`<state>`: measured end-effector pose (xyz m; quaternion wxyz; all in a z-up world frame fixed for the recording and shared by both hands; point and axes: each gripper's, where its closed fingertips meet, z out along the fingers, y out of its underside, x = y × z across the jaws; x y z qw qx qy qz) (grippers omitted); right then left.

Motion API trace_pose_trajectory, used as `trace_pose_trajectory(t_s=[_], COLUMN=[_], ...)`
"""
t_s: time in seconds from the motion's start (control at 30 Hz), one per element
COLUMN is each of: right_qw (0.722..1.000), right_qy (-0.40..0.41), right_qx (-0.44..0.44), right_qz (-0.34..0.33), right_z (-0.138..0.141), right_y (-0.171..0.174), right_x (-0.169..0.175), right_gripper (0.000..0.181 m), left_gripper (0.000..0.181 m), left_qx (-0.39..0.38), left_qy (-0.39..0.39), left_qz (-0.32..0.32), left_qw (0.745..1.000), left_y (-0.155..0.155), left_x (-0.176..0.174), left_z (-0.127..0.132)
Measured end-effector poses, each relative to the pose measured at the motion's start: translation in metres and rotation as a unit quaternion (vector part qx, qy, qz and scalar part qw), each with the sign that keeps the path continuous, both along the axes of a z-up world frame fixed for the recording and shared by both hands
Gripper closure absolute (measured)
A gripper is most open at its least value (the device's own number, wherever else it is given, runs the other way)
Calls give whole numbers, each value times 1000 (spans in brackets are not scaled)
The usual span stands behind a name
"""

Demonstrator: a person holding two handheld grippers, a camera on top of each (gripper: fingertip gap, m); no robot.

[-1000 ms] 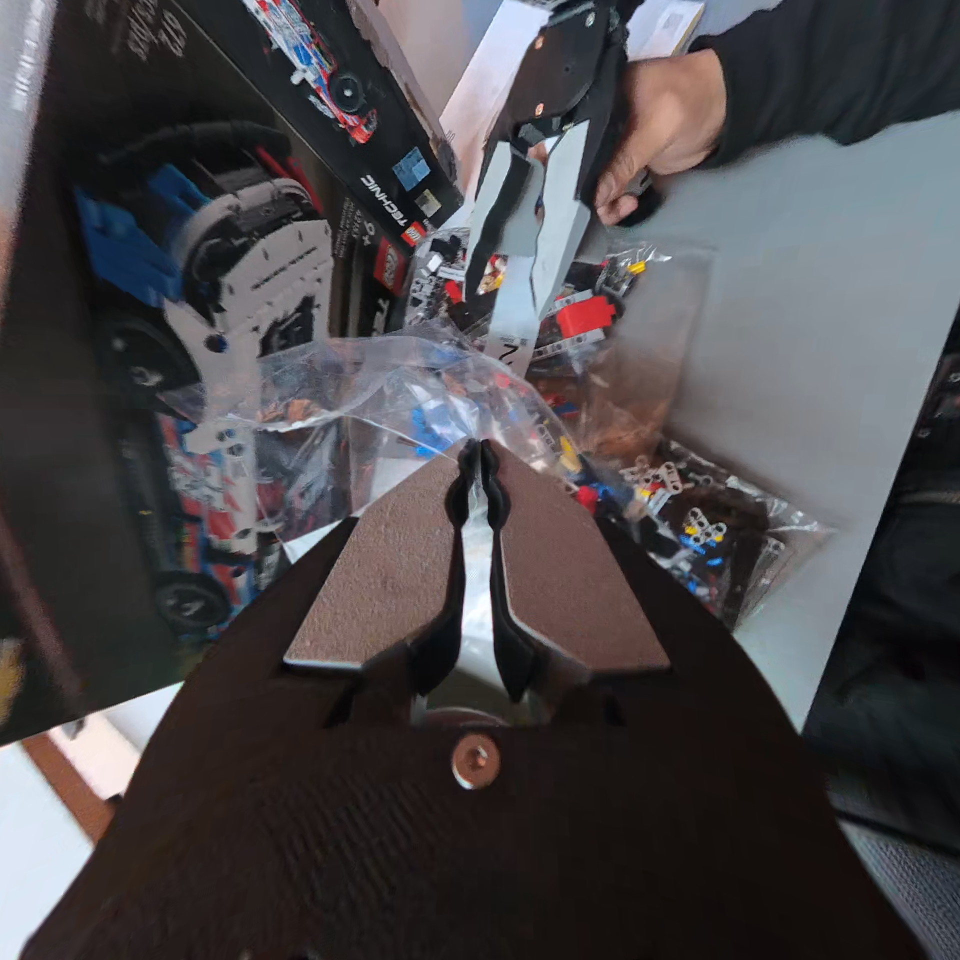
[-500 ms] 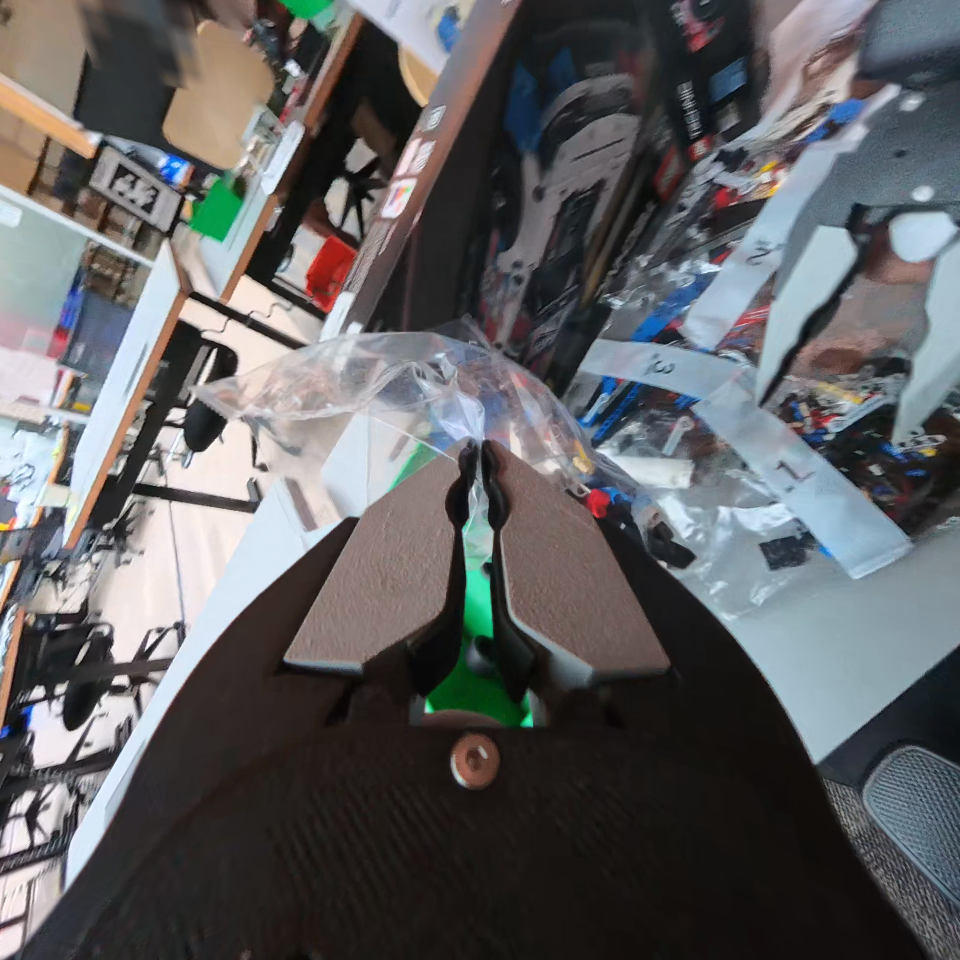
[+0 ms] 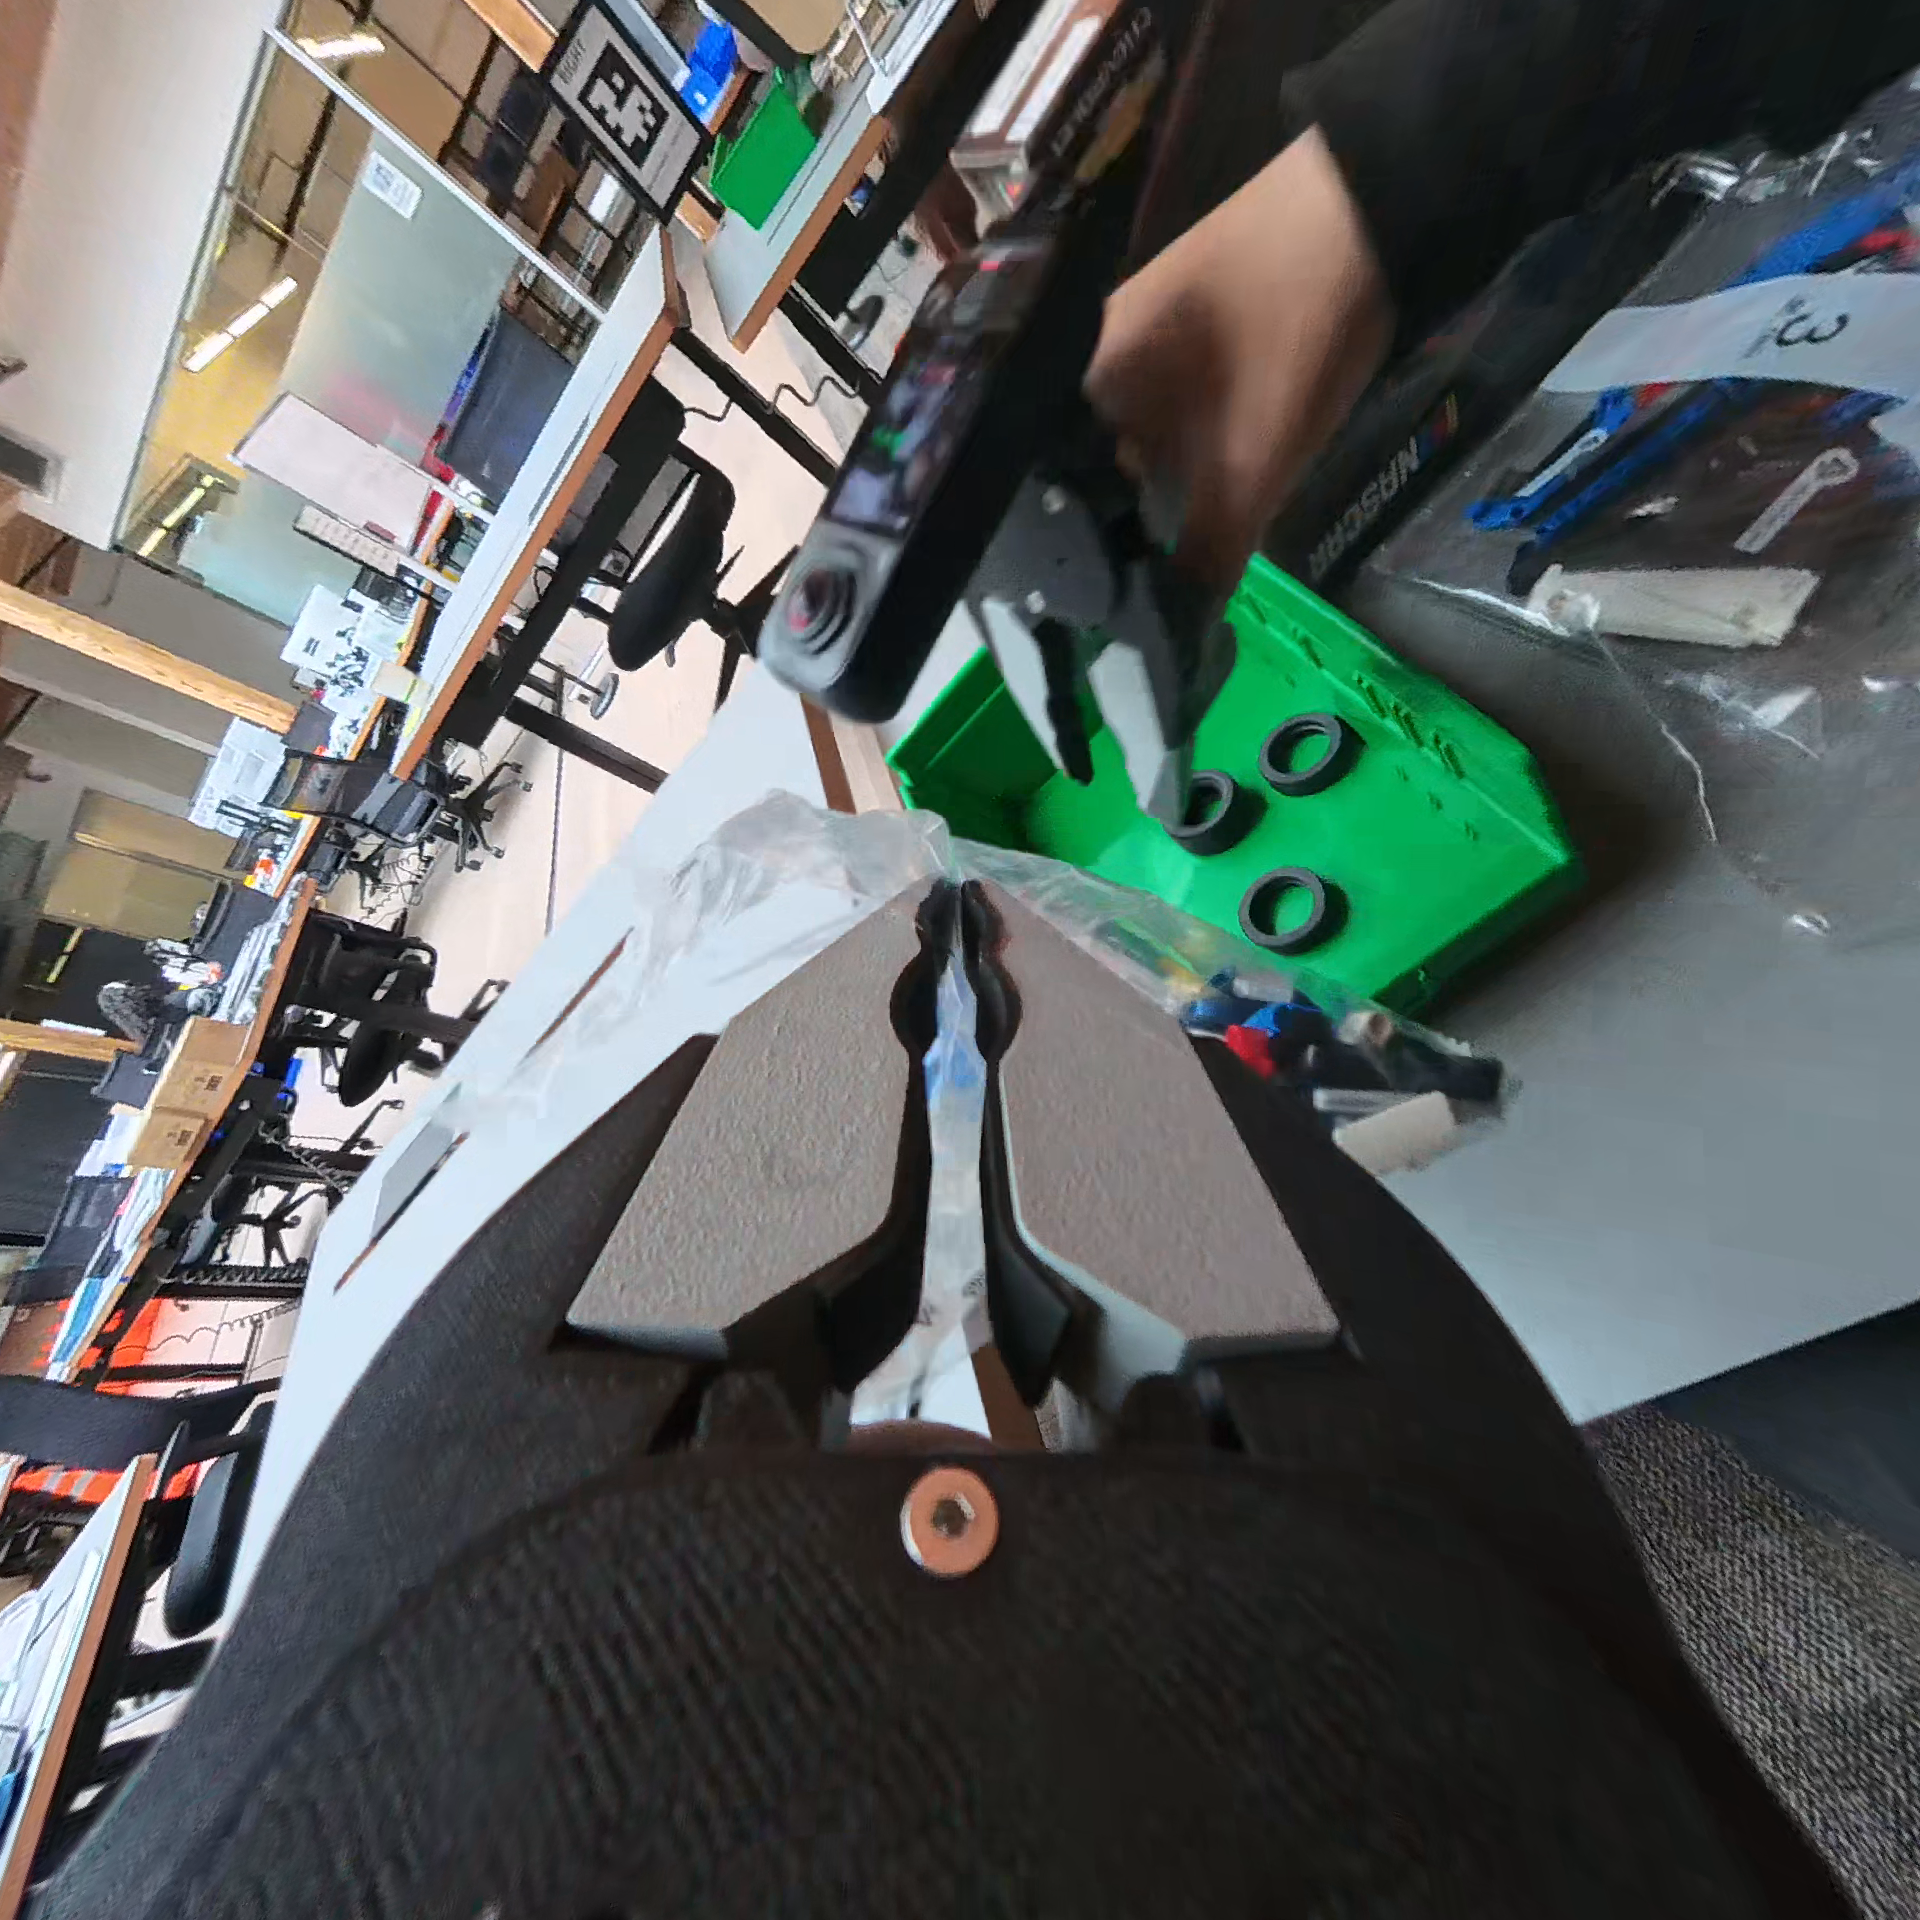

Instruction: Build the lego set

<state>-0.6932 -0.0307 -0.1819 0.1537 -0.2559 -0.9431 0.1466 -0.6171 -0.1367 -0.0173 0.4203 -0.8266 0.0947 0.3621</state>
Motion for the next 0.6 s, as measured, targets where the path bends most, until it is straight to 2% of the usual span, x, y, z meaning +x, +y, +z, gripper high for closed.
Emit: trace_pose_trajectory(t_s=[0.07,0.17,0.27,0.33,0.4,0.5,0.6], right_qw=[998,995,995,995,996,996,996], right_qy=[-48,-80,-79,-63,-32,-5,-1], right_qx=[-22,-19,30,40,30,21,51], right_qz=[20,57,56,63,81,86,69], right_z=[-24,-56,-81,-88,-86,-83,-80], right_y=[-19,-36,-30,-33,-41,-44,-28], right_x=[-17,-30,-43,-49,-53,-60,-65], right_gripper=[136,126,123,124,137,167,173], left_gripper=[181,181,181,181,181,181,181], left_qx=[-13,-48,-75,-92,-103,-106,-100], left_qy=[-4,-8,-23,-23,-19,-16,-19], left_qz=[-5,-10,-25,-30,-30,-29,-27], left_qw=[1000,999,997,995,994,994,994], left_y=[-6,-13,-14,-13,-12,-11,-11], left_x=[-6,-14,-16,-18,-20,-24,-28], left_z=[-7,-14,-18,-20,-21,-22,-23])
